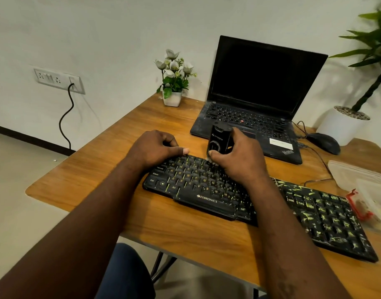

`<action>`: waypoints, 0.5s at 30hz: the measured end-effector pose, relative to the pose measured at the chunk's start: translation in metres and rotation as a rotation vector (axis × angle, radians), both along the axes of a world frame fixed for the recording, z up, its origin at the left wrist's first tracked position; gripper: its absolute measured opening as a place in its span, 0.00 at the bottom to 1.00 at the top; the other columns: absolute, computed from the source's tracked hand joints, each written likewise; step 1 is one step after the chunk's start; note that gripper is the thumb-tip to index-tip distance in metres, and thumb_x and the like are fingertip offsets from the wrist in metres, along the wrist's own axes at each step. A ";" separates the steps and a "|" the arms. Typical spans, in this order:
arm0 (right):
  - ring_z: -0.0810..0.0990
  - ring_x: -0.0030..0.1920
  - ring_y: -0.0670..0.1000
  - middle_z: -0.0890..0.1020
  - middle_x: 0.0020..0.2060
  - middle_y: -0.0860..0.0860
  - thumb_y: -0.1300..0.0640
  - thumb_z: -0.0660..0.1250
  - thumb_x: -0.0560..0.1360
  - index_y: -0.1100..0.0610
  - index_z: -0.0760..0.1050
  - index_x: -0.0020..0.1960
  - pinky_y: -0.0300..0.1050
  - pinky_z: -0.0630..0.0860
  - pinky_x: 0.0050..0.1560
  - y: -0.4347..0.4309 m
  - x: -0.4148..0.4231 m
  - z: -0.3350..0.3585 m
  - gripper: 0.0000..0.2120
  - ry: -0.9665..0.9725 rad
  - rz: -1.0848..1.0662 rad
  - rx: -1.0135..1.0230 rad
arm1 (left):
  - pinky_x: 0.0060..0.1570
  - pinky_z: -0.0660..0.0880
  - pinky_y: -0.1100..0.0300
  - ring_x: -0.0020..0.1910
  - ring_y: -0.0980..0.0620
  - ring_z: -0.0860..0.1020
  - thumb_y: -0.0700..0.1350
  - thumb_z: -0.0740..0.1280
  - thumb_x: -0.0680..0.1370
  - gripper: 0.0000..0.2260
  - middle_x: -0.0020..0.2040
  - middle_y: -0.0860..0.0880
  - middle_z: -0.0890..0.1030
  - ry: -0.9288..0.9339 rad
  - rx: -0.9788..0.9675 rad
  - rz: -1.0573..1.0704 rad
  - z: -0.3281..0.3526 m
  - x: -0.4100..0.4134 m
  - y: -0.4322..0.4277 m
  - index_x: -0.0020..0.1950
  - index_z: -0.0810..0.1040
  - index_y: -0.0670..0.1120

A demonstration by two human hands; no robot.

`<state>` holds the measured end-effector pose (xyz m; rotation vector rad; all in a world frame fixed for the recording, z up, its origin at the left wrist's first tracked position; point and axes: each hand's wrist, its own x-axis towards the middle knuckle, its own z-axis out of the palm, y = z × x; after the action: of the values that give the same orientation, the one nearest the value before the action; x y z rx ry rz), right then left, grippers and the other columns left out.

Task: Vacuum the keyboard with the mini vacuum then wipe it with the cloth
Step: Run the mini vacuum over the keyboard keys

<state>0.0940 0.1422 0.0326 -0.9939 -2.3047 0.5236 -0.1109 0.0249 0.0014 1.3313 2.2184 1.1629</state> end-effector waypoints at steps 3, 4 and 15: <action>0.82 0.52 0.46 0.84 0.57 0.45 0.49 0.80 0.70 0.50 0.74 0.68 0.34 0.77 0.47 -0.003 0.004 0.001 0.29 0.055 0.059 -0.031 | 0.51 0.82 0.43 0.40 0.54 0.84 0.64 0.77 0.70 0.17 0.37 0.55 0.86 -0.015 -0.006 0.000 0.000 -0.001 0.000 0.38 0.84 0.51; 0.82 0.52 0.44 0.84 0.57 0.44 0.49 0.80 0.70 0.49 0.75 0.69 0.31 0.76 0.47 -0.006 0.006 0.002 0.29 0.063 0.112 -0.051 | 0.51 0.82 0.43 0.40 0.54 0.84 0.64 0.77 0.71 0.17 0.37 0.55 0.86 -0.015 -0.008 -0.002 0.000 -0.001 0.000 0.38 0.84 0.51; 0.82 0.49 0.44 0.82 0.50 0.39 0.50 0.79 0.71 0.48 0.77 0.66 0.39 0.81 0.49 0.000 0.010 0.002 0.26 0.066 0.042 -0.042 | 0.52 0.82 0.43 0.41 0.54 0.84 0.64 0.77 0.71 0.17 0.37 0.55 0.86 -0.007 -0.006 -0.009 0.002 -0.001 -0.001 0.38 0.84 0.50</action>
<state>0.1038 0.1423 0.0341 -0.9355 -2.2682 0.6150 -0.1117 0.0244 0.0029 1.3308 2.2074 1.1550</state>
